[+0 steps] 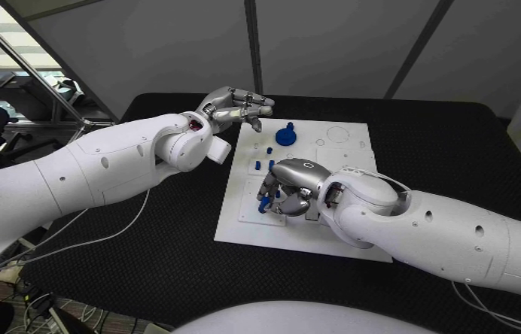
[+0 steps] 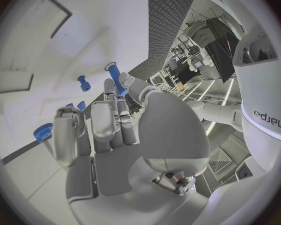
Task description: Assemble the parts on the task board
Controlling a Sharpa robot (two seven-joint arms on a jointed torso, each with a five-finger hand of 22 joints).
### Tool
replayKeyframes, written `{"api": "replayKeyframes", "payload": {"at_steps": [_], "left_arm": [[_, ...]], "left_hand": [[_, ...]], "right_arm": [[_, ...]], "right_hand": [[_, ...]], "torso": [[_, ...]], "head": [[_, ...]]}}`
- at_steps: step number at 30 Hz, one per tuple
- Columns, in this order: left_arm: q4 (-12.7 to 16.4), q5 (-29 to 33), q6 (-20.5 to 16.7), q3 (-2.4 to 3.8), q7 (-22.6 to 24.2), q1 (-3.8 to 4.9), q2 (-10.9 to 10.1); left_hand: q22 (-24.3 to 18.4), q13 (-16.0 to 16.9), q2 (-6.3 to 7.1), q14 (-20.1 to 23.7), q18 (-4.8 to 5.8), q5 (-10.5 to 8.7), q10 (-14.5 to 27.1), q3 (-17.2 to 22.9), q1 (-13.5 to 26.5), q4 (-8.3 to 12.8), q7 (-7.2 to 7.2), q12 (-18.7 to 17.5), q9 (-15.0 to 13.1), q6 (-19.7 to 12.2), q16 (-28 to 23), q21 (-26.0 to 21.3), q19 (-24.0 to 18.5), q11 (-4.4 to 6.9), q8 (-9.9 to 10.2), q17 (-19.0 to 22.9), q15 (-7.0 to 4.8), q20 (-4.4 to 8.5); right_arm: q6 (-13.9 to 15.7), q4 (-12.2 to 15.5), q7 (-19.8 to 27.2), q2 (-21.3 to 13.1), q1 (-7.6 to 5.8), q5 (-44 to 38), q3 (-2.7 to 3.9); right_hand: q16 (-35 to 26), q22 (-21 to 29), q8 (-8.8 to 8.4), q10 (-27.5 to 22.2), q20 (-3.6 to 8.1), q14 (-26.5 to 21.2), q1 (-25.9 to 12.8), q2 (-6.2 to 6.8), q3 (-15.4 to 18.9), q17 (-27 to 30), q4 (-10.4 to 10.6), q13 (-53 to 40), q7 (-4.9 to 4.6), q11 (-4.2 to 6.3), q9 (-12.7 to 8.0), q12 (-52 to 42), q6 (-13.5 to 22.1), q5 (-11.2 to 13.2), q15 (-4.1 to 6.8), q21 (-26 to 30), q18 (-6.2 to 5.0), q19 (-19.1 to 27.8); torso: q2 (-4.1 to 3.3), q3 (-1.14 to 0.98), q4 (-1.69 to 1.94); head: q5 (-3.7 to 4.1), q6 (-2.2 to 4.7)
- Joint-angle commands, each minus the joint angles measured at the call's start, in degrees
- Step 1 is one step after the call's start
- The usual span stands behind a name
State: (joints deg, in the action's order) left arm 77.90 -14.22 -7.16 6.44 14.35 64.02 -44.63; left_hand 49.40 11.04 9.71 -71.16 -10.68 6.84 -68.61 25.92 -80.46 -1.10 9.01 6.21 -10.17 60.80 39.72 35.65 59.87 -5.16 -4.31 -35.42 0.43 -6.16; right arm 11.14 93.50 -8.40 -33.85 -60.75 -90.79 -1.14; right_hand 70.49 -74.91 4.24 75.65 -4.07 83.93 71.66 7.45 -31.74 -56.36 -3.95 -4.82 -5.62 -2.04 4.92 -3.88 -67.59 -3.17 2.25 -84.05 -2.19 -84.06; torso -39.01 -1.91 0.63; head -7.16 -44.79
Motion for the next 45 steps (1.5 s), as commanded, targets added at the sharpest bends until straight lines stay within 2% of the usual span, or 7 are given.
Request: {"api": "replayKeyframes", "payload": {"at_steps": [1, 20, 26, 31, 35, 38, 45], "left_arm": [[0.05, 0.26, 0.57, 0.05, 0.49, 0.09, 0.05], [-0.12, 0.26, 0.72, 0.04, 0.35, 0.09, 0.12], [-0.14, 0.26, 0.77, 0.04, 0.29, 0.09, 0.17], [-0.14, 0.26, 0.86, 0.04, 0.21, 0.09, 0.16], [-0.14, 0.26, 0.9, 0.04, 0.16, 0.09, 0.12], [-0.17, 0.26, 0.96, 0.04, 0.12, 0.09, 0.1], [-0.18, 0.26, 1.1, 0.04, 0.05, 0.09, 0.1]], "left_hand": [[-0.06, 0.09, -0.8, 0.17, 0.26, -0.2, 0.52, -0.27, 0.01, 0.06, 0.11, 0.22, -0.08, -0.25, -0.36, -0.28, 0.11, 0.0, 0.2, 0.06, 0.12, -0.4], [-0.06, 0.09, -0.8, 0.17, 0.26, -0.2, 0.52, -0.27, 0.01, 0.06, 0.11, 0.22, -0.08, -0.25, -0.36, -0.28, 0.11, 0.0, 0.2, 0.06, 0.12, -0.4], [-0.11, 0.15, -0.89, 0.16, 0.27, -0.19, 0.54, -0.31, 0.08, 0.02, 0.12, 0.24, -0.1, -0.26, -0.44, -0.37, 0.13, -0.01, 0.22, 0.07, 0.14, -0.41], [-0.11, 0.15, -0.89, 0.16, 0.27, -0.19, 0.54, -0.31, 0.08, 0.02, 0.12, 0.24, -0.1, -0.26, -0.44, -0.37, 0.13, -0.01, 0.22, 0.07, 0.14, -0.41], [-0.11, 0.15, -0.89, 0.16, 0.27, -0.19, 0.54, -0.31, 0.08, 0.02, 0.12, 0.24, -0.1, -0.26, -0.44, -0.37, 0.13, -0.01, 0.22, 0.07, 0.14, -0.41], [-0.11, 0.15, -0.89, 0.16, 0.27, -0.19, 0.54, -0.31, 0.08, 0.02, 0.12, 0.24, -0.1, -0.26, -0.44, -0.37, 0.13, -0.01, 0.22, 0.07, 0.14, -0.41], [-0.13, 0.18, -0.9, 0.16, 0.27, -0.21, 0.56, -0.35, 0.12, 0.01, 0.12, 0.24, -0.1, -0.27, -0.48, -0.42, 0.13, -0.01, 0.23, 0.08, 0.15, -0.42]], "right_arm": [[-2.43, 0.0, -0.82, 0.13, -0.04, -1.54, -0.01], [-3.23, -0.25, -4.0, 0.65, -0.01, -4.94, -0.04], [-3.59, -0.05, -3.81, 0.95, -0.02, -5.01, -1.21], [-3.11, -0.23, -3.19, 1.25, -0.02, -4.75, -1.61], [-1.32, -0.41, -2.88, 1.33, -0.02, -4.61, -1.74], [0.71, -0.45, -2.57, 1.27, -0.02, -4.56, -1.78], [7.06, 0.27, -0.8, 0.57, -0.01, -4.24, -1.81]], "right_hand": [[0.14, -8.04, 0.18, -0.05, 0.31, 0.74, -0.34, -0.23, -0.01, 0.09, 0.33, 0.06, -0.12, -0.14, 0.06, 0.22, -0.37, 0.1, 0.23, 0.21, 0.24, -2.12], [0.06, -7.92, 0.07, -0.16, 0.29, 0.68, -0.45, -0.19, 0.04, 0.24, 0.45, 0.1, -0.14, -0.19, 0.05, 0.28, -0.31, 0.11, 0.19, 0.32, 0.2, -2.05], [-0.01, -7.76, -0.3, -0.8, 0.2, 0.59, -0.79, 0.41, 0.31, 0.43, 0.63, 0.25, -0.32, -0.38, -0.05, 0.4, 0.12, 0.12, 0.04, 0.49, 0.16, -1.93], [0.04, -7.66, -0.82, -2.99, -0.18, 0.53, -1.75, 1.86, 0.93, 0.52, 1.06, 0.67, -0.89, -1.04, -0.57, 0.44, 2.13, 0.14, -0.45, 0.62, 0.13, -1.84], [-0.04, -7.19, -0.87, -5.55, -0.59, 0.4, -2.45, 3.35, 1.99, 0.84, 1.37, 0.82, 0.25, -1.48, -1.35, 0.3, 7.15, 0.17, -0.85, 1.09, -0.01, -1.55], [-0.15, -6.93, -0.81, -6.81, -0.96, 0.28, -2.32, 3.81, 3.01, 1.22, 1.48, 0.7, 1.24, -1.82, -1.34, -0.02, 11.21, 0.22, -1.21, 1.37, -0.09, -1.4], [-0.45, -6.93, -0.78, -7.3, -1.11, 0.09, -1.68, 4.14, 4.87, 1.96, 1.63, 0.38, 2.24, -1.82, -1.29, -0.68, 15.07, 0.2, -1.27, 1.42, -0.11, -1.43]], "torso": [[0.02, -0.02, -0.03], [0.02, 0.02, -0.04], [0.05, 0.01, -0.04], [0.04, 0.02, 0.06], [0.04, -0.02, -0.02], [0.05, -0.02, -0.06], [0.03, -0.05, -0.04]], "head": [[-0.02, -0.09], [0.05, -0.25], [0.22, -0.25], [0.28, -0.24], [0.24, -0.18], [0.28, -0.11], [0.46, 0.13]]}}
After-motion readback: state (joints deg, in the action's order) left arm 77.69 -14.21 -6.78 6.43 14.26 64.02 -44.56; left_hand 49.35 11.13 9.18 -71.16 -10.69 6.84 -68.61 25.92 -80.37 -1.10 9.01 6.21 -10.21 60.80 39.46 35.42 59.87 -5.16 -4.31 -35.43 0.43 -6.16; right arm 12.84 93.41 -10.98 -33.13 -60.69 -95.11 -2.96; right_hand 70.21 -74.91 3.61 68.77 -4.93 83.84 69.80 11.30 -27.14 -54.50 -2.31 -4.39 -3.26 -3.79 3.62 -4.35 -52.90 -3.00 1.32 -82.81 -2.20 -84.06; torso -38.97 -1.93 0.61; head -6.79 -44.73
